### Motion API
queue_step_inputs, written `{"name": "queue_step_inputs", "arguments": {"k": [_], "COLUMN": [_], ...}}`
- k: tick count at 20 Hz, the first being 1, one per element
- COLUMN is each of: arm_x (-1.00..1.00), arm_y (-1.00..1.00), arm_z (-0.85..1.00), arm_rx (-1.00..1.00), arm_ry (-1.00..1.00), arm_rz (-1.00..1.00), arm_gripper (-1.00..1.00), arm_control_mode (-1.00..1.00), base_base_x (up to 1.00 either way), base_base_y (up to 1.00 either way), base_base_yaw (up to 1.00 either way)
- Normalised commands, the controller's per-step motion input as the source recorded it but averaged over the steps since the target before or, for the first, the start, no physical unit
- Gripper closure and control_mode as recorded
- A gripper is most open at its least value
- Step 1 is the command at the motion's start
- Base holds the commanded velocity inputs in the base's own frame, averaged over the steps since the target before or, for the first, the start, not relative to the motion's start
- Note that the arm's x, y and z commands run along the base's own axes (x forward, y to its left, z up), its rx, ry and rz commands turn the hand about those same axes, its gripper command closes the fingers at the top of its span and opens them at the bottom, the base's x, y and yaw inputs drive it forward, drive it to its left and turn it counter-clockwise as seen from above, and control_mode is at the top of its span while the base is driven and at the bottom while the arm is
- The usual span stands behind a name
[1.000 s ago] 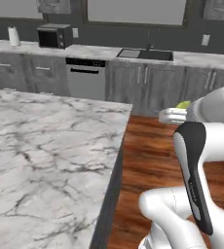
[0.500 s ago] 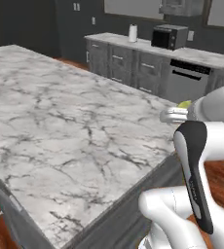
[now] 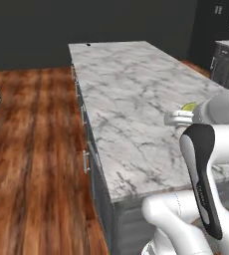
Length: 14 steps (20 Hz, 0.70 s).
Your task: Take the lemon wedge from the fridge and place it on the plate with fish on the dining counter.
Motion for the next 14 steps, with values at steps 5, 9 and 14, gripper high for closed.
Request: {"name": "queue_step_inputs", "arguments": {"k": [5, 9, 14], "arm_x": [0.00, 0.00, 0.00], "arm_y": [0.00, 0.00, 0.00], "arm_z": [0.00, 0.00, 0.00], "arm_rx": [0.00, 0.00, 0.00], "arm_ry": [0.00, 0.00, 0.00], "arm_rz": [0.00, 0.00, 0.00], "arm_gripper": [1.00, 1.00, 1.00], "arm_control_mode": [1.00, 1.00, 1.00], "base_base_x": [-0.01, -0.37, -1.00], "base_base_y": [1.00, 0.28, -1.00], "base_base_yaw": [0.13, 0.21, 0.23]}}
